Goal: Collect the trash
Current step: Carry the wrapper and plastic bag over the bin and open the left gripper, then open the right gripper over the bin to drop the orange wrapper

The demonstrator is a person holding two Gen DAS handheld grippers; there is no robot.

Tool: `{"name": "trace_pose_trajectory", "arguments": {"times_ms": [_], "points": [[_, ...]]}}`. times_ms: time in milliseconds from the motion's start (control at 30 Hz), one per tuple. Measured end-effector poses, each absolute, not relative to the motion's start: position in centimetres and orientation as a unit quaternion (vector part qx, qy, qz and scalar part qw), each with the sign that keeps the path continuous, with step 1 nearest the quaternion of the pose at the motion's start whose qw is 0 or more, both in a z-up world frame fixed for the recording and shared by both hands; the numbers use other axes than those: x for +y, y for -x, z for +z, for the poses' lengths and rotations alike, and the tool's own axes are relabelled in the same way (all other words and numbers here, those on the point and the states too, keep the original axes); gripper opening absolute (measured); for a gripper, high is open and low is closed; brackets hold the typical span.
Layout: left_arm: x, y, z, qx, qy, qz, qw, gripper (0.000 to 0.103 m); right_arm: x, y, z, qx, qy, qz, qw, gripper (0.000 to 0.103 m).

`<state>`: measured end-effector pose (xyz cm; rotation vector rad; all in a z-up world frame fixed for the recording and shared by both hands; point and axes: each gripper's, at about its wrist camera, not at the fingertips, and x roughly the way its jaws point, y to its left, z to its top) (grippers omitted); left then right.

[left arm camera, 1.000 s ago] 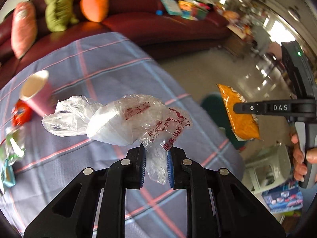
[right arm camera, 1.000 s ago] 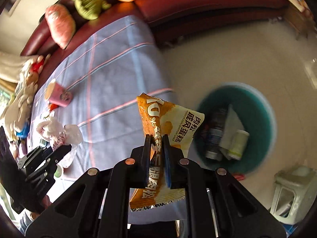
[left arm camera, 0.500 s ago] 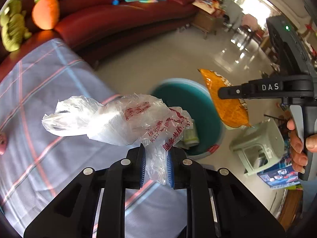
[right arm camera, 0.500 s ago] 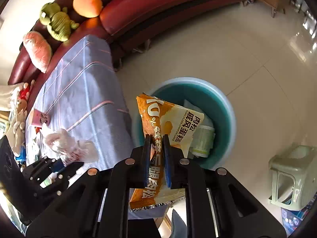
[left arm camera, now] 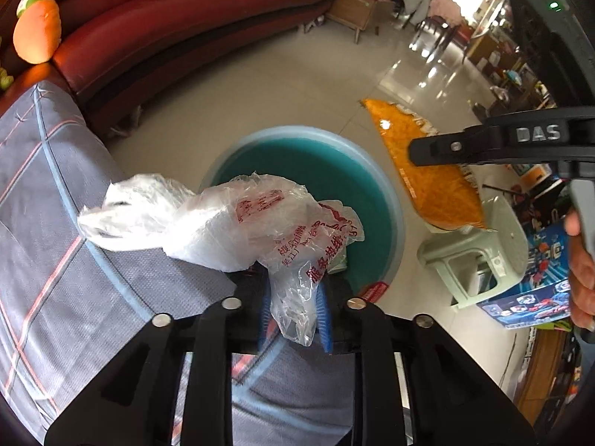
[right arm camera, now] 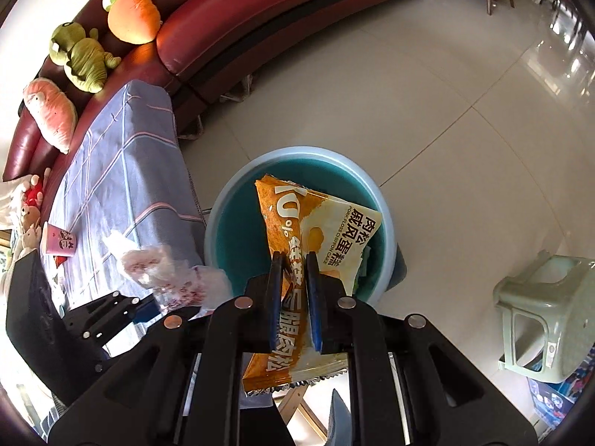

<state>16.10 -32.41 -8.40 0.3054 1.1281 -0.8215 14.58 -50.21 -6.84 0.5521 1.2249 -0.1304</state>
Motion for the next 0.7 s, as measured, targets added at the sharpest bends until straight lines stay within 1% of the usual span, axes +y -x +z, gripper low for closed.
{"name": "trace_pose_trajectory", "arguments": {"times_ms": [33, 67, 100, 133, 200, 267, 333, 400, 633, 700], "points": [[-32.6, -16.2, -8.5, 0.519, -0.14, -0.376, 0.755, 0.032, -50.3, -14.6, -7.0, 0.568, -0.257, -0.061, 0.779, 0.012], [-32.8, -16.2, -8.6, 0.52, -0.14, -0.375, 0.755, 0.043, -50.3, -14.6, -7.1, 0.569, -0.258, -0.061, 0.779, 0.012], [-32.8, -16.3, -8.7, 0.52, -0.141, -0.37, 0.757, 0.057, -50.3, -14.7, -7.1, 0.569, -0.257, -0.062, 0.779, 0.012], [-32.9, -16.3, -8.5, 0.516, -0.141, -0.367, 0.761, 0.061, -50.3, -14.7, -7.2, 0.569, -0.257, -0.062, 0.778, 0.012], [-32.8, -16.2, -8.2, 0.507, -0.141, -0.365, 0.768, 0.075, -50.4, -14.8, -7.3, 0.57, -0.259, -0.062, 0.777, 0.012], [-32.7, -16.0, -7.9, 0.504, -0.142, -0.363, 0.771, 0.081, -50.3, -14.9, -7.4, 0.571, -0.259, -0.062, 0.777, 0.013], [-32.4, -15.7, -7.6, 0.501, -0.143, -0.366, 0.771, 0.082, -50.1, -15.0, -7.5, 0.572, -0.259, -0.06, 0.776, 0.013], [-32.0, -15.6, -7.3, 0.498, -0.146, -0.363, 0.774, 0.085, -50.0, -15.2, -7.5, 0.574, -0.257, -0.058, 0.775, 0.013], [-30.4, -15.8, -6.9, 0.5, -0.135, -0.351, 0.78, 0.088, -49.1, -16.1, -7.9, 0.58, -0.25, -0.05, 0.773, 0.015], [-29.8, -15.8, -6.7, 0.5, -0.132, -0.346, 0.783, 0.09, -48.7, -16.5, -8.0, 0.582, -0.249, -0.046, 0.773, 0.018]]}}
